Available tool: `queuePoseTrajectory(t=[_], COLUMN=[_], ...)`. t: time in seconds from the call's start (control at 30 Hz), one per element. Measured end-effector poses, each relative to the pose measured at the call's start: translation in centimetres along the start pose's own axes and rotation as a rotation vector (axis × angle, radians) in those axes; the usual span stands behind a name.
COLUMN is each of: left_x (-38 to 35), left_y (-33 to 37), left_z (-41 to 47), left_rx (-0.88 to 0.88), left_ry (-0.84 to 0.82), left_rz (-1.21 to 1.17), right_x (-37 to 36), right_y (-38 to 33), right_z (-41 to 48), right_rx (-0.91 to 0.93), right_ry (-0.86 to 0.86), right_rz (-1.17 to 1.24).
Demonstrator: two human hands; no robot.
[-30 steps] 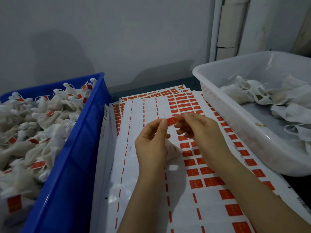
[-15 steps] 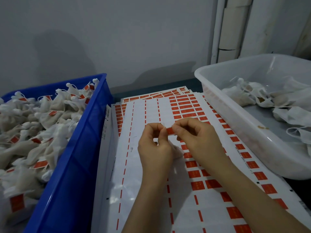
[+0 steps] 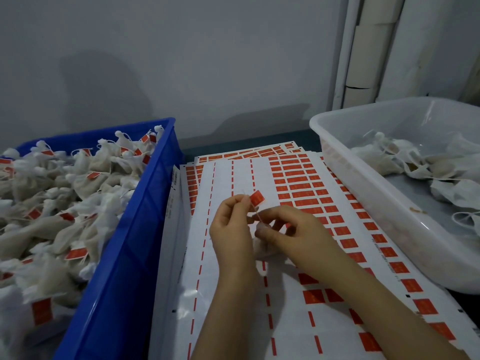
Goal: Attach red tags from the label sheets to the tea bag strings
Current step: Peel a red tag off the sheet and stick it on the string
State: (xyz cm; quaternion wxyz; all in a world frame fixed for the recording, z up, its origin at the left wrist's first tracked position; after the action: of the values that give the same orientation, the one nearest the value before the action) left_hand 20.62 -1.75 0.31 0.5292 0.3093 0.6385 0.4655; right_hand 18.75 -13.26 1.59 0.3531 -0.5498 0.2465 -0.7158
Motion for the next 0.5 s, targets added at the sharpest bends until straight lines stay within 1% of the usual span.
queuePoseTrajectory(t=[0.1, 0.17, 0.27, 0.33, 0.4, 0.47, 0.5], left_x=[0.4, 0.7, 1.2, 1.8, 2.3, 2.4, 2.4], left_y=[0.0, -0.1, -0.9, -1.3, -1.6, -1.8, -2.1], left_z=[0.4, 0.7, 0.9, 1.2, 1.5, 1.8, 2.1], left_rx=[0.039, 0.051, 0.144, 0.210, 0.260, 0.289, 0.277], left_ry=[0.028, 0.047, 0.103, 0.160, 0.199, 0.191, 0.179], left_rz=[-0.024, -0.021, -0.028, -0.053, -0.087, -0.095, -0.084], right_x=[-0.2, -0.7, -1.6, -0.9, 0.2, 1.3, 1.7], right_y=[0.4, 0.4, 0.4, 0.5, 0.6, 0.0, -0.5], right_z=[0.0, -0.2, -0.5, -0.1, 0.5, 0.8, 0.9], right_rx=[0.006, 0.030, 0.092, 0.080, 0.021, -0.021, -0.030], right_ry=[0.001, -0.035, -0.073, -0.025, 0.022, 0.061, 0.084], right_rz=[-0.039, -0.081, -0.239, -0.297, -0.318, -0.331, -0.321])
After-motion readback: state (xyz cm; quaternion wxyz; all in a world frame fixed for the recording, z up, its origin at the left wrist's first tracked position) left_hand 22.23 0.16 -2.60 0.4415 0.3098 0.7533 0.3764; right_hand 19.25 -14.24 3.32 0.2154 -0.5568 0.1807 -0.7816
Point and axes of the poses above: each hand's wrist, its own z-axis towards the middle knuckle, its own x-axis out of the back of the hand, y = z × x, the point moved 7 cm from there along z, towards the middle knuckle, and after that the axes turned 9 degrees about -z, right-handed, at the moved point
